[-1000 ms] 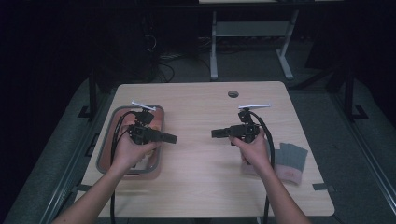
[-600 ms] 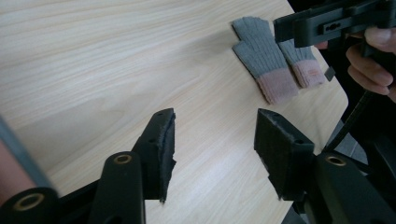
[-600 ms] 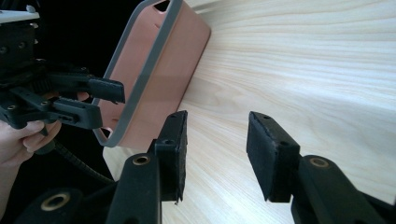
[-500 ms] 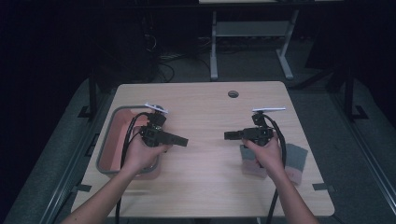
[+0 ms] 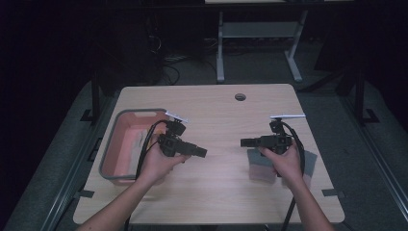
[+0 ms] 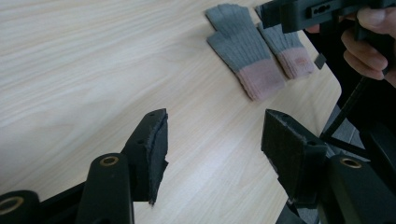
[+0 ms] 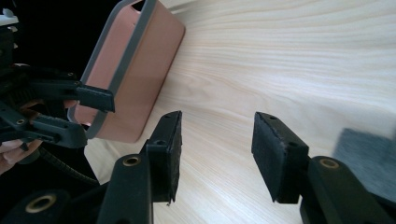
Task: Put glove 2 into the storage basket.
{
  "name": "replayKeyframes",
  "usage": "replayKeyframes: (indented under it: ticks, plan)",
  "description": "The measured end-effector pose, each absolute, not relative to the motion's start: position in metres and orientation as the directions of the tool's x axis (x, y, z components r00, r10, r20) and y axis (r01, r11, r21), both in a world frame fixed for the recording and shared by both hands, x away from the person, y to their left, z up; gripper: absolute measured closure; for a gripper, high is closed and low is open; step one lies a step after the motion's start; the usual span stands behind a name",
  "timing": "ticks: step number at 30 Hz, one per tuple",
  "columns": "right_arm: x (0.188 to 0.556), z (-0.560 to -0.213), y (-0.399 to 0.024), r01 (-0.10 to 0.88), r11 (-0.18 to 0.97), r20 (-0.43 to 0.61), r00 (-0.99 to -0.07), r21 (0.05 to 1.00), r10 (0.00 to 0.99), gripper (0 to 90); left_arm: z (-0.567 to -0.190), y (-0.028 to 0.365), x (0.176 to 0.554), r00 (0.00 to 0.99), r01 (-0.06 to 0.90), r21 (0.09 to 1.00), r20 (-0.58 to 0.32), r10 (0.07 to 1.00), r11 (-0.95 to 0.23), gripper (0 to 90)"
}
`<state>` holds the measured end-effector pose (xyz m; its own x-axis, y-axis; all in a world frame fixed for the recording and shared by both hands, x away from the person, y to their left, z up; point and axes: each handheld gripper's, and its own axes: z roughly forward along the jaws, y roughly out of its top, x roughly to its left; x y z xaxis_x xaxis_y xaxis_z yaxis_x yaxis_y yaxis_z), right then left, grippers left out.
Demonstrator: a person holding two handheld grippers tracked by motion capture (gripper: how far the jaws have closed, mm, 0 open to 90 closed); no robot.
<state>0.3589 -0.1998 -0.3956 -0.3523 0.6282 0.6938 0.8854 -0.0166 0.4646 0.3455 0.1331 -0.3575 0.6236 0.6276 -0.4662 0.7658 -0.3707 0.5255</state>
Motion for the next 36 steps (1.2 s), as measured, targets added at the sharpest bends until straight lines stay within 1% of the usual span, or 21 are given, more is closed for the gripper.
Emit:
replayKeyframes:
  ticks: [3,9,15,24,29,36]
  plan:
    - [0.355,-0.398,-0.209,0.886,-0.015,0.686,-0.349,0.464,0.638,51.7,-0.359,0.128,0.343,0.636,0.756,0.532,-0.462,0.618,-0.381,41.0]
    - [0.347,-0.405,-0.229,0.892,-0.020,0.679,-0.328,0.451,0.657,51.7,-0.364,0.117,0.341,0.642,0.753,0.543,-0.479,0.599,-0.373,37.6]
    - [0.342,-0.409,-0.244,0.893,-0.019,0.652,-0.314,0.450,0.691,51.2,-0.368,0.104,0.337,0.655,0.745,0.548,-0.493,0.573,-0.380,38.0]
    - [0.336,-0.411,-0.263,0.891,-0.030,0.627,-0.295,0.454,0.721,50.2,-0.371,0.089,0.332,0.665,0.735,0.573,-0.507,0.548,-0.363,36.0]
    - [0.328,-0.412,-0.274,0.887,-0.009,0.570,-0.290,0.463,0.768,50.5,-0.371,0.082,0.330,0.673,0.729,0.578,-0.512,0.534,-0.365,36.0]
    - [0.316,-0.417,-0.293,0.881,-0.020,0.523,-0.262,0.472,0.811,52.5,-0.374,0.071,0.326,0.687,0.718,0.583,-0.505,0.523,-0.380,36.0]
